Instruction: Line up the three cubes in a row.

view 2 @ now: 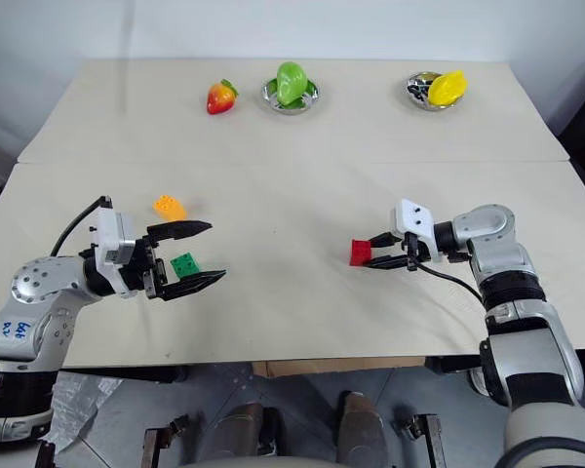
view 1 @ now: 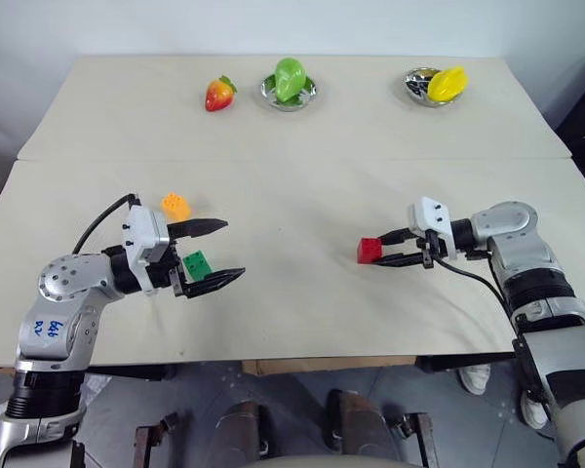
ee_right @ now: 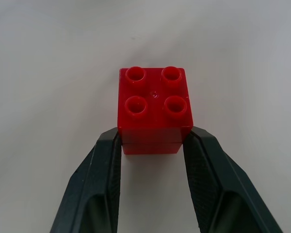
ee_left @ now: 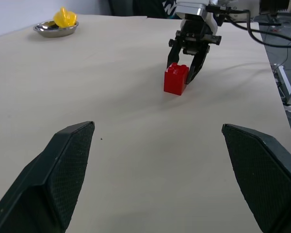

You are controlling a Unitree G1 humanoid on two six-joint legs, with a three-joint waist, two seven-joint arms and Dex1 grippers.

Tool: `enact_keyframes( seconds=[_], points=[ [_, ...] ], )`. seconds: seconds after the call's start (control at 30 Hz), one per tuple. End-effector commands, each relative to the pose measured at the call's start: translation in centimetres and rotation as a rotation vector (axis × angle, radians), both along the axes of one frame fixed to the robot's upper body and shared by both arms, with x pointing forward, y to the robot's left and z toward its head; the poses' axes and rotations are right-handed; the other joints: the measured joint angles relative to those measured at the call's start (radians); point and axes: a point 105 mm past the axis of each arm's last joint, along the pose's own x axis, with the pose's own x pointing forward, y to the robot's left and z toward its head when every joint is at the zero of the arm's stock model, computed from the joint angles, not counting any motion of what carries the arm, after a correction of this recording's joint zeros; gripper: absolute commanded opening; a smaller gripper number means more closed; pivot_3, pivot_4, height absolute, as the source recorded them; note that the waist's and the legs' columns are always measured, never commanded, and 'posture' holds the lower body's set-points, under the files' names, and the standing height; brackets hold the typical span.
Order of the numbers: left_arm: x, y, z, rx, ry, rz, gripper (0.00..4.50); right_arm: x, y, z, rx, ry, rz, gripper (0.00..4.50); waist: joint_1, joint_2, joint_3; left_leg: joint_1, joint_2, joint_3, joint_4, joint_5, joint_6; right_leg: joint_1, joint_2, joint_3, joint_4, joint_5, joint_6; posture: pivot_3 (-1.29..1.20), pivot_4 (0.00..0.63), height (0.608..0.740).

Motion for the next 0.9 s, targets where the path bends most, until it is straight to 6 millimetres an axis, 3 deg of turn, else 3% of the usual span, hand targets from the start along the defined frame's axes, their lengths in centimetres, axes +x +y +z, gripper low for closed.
enact_keyframes(
  seconds=[0.03,0.1,0.2,0.27,0.4,0.53,0.6,0.7,0.77,0.9],
  points=[
    [-0.7,0.5,0.9,0.002,-0.031,0.006,4.50,-0.2,-0.6,-0.3,-0.049,-0.001,0.038,1.44,-0.001,0.000,0.000,0.000,0.000,0.000,0.000,0.000,0.000,0.000,0.000,0.000,0.000,0.000,0.000,0.00,0.150,0.740],
    [-0.8,0.8,0.8,0.002,-0.030,0.015,4.50,0.1,-0.6,-0.2,-0.036,-0.016,0.029,1.44,-0.001,0.000,0.000,0.000,0.001,-0.001,0.000,0.000,0.000,0.000,0.000,-0.001,0.000,0.000,0.000,0.00,0.150,0.740],
    [-0.9,1.9,1.2,-0.017,-0.031,0.042,4.50,0.2,-0.7,-0.1,-0.013,0.043,0.009,2.50,0.000,0.000,0.000,0.001,0.001,-0.001,0.001,0.000,0.000,0.002,0.000,-0.001,0.001,0.000,0.000,0.00,0.150,0.740],
    [-1.0,2.9,1.5,-0.015,-0.036,0.070,4.50,0.4,-0.2,1.1,0.033,-0.044,0.034,3.14,-0.002,0.001,0.001,0.001,0.001,-0.001,0.001,0.000,0.000,0.002,0.000,-0.001,0.001,0.000,0.000,0.00,0.150,0.740],
    [-2.1,6.9,1.2,0.008,-0.007,0.186,4.50,0.2,-0.4,3.6,0.092,-0.150,0.071,4.46,-0.006,0.004,0.002,0.001,0.001,-0.001,0.001,0.000,0.000,0.001,0.000,-0.001,0.001,0.000,0.000,0.00,0.150,0.740],
    [-4.3,11.9,0.0,0.026,0.063,0.359,4.50,-2.1,0.4,7.1,0.282,-0.203,0.155,4.46,-0.013,0.007,0.005,0.000,0.002,-0.001,-0.001,0.000,0.000,0.000,-0.001,-0.002,0.001,0.000,-0.001,0.00,0.150,0.740],
    [-5.4,14.0,-0.7,0.020,0.097,0.438,4.50,-3.7,0.8,7.7,0.344,-0.183,0.212,4.46,-0.011,0.007,0.005,0.000,0.002,-0.002,-0.001,-0.001,-0.001,0.000,-0.001,-0.003,0.000,-0.001,-0.001,0.00,0.150,0.740],
    [-7.3,17.5,-2.9,0.007,0.171,0.580,4.50,-6.3,2.1,7.1,0.411,-0.073,0.292,4.46,-0.002,0.006,0.005,0.001,0.002,-0.002,0.000,-0.001,-0.001,0.000,-0.002,-0.003,0.000,-0.001,-0.001,0.00,0.150,0.740],
    [-8.3,18.7,-3.7,-0.084,0.246,0.632,4.50,-7.8,3.1,5.9,0.425,0.011,0.322,4.46,0.002,0.006,0.005,0.001,0.002,-0.001,0.000,-0.002,-0.001,0.000,-0.002,-0.003,0.001,-0.001,-0.001,0.00,0.150,0.740],
    [-9.4,19.6,-5.7,-0.024,0.280,0.665,4.50,-8.7,4.6,4.8,0.479,-0.009,0.314,4.46,0.006,0.005,0.004,0.001,0.001,-0.001,0.000,-0.003,0.000,0.000,-0.004,-0.003,0.001,0.000,-0.001,0.00,0.150,0.740]
  ],
)
